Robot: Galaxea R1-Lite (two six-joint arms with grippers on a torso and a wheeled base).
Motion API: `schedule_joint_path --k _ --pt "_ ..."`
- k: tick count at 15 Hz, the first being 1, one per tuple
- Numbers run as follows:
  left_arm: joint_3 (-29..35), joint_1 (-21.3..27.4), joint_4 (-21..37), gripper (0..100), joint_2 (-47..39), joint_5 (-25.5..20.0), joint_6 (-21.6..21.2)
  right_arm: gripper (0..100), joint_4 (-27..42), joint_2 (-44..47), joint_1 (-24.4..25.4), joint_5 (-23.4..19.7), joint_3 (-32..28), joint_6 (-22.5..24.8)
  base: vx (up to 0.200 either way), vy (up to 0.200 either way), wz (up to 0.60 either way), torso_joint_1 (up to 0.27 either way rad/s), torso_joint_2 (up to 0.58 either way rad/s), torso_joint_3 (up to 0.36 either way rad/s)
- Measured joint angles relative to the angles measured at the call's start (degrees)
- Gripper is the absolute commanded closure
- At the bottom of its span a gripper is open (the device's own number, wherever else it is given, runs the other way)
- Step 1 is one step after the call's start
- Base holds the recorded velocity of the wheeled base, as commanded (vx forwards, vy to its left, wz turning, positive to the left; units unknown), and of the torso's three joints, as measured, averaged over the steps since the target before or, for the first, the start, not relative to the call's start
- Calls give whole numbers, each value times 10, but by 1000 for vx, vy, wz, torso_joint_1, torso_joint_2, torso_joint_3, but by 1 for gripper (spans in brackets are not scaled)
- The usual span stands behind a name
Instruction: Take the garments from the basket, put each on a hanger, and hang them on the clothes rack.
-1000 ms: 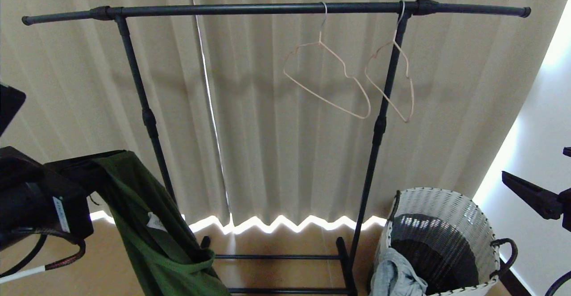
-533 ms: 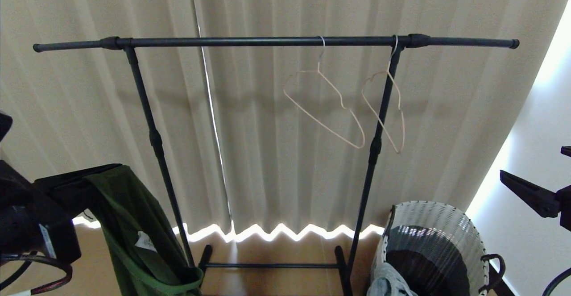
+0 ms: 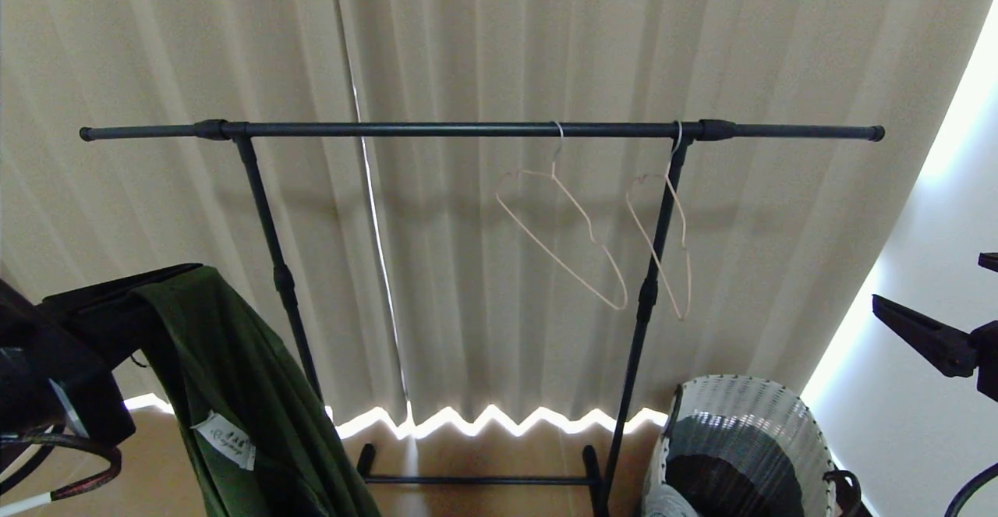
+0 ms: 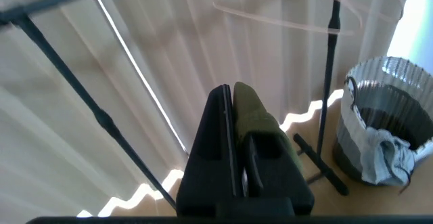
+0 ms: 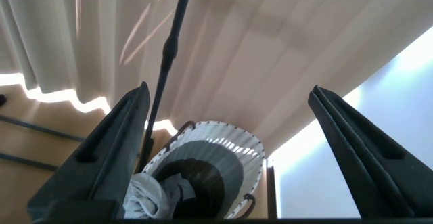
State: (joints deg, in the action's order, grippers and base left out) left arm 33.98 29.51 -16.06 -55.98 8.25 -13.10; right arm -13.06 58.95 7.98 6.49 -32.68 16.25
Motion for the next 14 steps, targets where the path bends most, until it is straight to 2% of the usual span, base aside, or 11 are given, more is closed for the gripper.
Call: schedule_joint_path --k 6,12,14 --pt "-4 -2 -1 100 -4 0 -2 0 0 2 0 0 1 0 0 0 0 35 -71 -38" --pt "0 -2 -1 100 -9 1 -2 0 0 2 -1 0 0 0 0 200 0 7 2 1" --pt "-1 -2 -7 100 -9 1 -4 0 0 2 -1 0 -1 0 0 0 0 0 0 0"
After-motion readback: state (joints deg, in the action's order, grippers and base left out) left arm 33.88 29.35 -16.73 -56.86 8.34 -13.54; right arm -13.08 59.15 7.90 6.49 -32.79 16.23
